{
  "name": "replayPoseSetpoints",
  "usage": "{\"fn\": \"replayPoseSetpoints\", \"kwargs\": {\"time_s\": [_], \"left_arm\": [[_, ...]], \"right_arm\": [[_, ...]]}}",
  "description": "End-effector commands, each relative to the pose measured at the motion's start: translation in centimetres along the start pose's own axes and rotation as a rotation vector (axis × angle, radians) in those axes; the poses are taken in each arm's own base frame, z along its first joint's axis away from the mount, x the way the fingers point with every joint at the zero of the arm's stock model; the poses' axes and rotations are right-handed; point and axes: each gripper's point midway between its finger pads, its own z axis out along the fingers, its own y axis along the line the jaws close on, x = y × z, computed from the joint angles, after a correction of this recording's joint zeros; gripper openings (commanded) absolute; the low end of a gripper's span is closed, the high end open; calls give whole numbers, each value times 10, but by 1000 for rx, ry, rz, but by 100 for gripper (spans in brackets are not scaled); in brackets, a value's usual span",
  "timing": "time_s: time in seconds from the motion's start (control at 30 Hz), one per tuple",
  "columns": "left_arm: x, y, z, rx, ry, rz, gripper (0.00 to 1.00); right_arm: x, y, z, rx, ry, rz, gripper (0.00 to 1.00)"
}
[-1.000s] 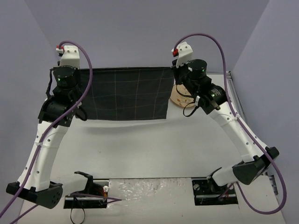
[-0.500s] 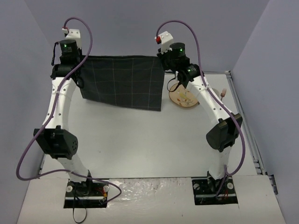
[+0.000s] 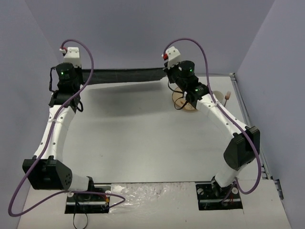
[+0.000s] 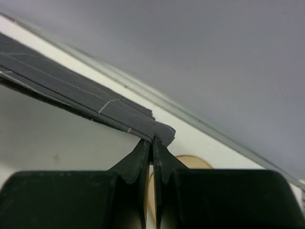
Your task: Set the dinner table for one person
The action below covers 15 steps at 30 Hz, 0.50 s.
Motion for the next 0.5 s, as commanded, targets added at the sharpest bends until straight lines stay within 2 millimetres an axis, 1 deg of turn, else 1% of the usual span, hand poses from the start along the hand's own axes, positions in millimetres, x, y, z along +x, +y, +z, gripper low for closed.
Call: {"fn": "replayPoseSetpoints", "kwargs": {"time_s": [0.0, 0.03, 0.07, 0.1, 0.13, 0.17, 0.23, 0.27, 0.33, 0.37, 0.43, 0.47], "left_arm": [[70, 11, -7, -137, 87, -158, 0], [105, 9, -11, -153, 175, -159, 0], [125, 8, -16, -165, 223, -167, 0], [139, 8, -22, -174, 259, -181, 0], [163, 5, -32, -176, 332, -188, 0], [181, 3, -40, -174, 382, -189, 0], [190, 3, -57, -181, 415, -228, 0], [196, 3, -66, -179, 440, -240, 0], [205, 0, -82, -163, 482, -250, 0], [208, -1, -89, -155, 491, -270, 2], [220, -4, -102, -141, 535, -280, 11], [227, -7, -108, -136, 562, -289, 17]], "right_arm": [[38, 29, -12, 26, -20, 37, 0], [71, 47, -16, 4, 45, 31, 0], [91, 59, -19, -8, 89, 31, 0], [108, 70, -23, -21, 127, 36, 0], [135, 90, -33, -56, 190, 33, 0], [150, 101, -40, -72, 224, 39, 0], [163, 111, -53, -79, 256, 82, 0], [174, 116, -61, -84, 283, 97, 0], [189, 120, -71, -79, 330, 139, 0], [199, 122, -77, -72, 356, 160, 0], [214, 124, -87, -59, 411, 201, 0], [221, 125, -91, -60, 434, 212, 0]]}}
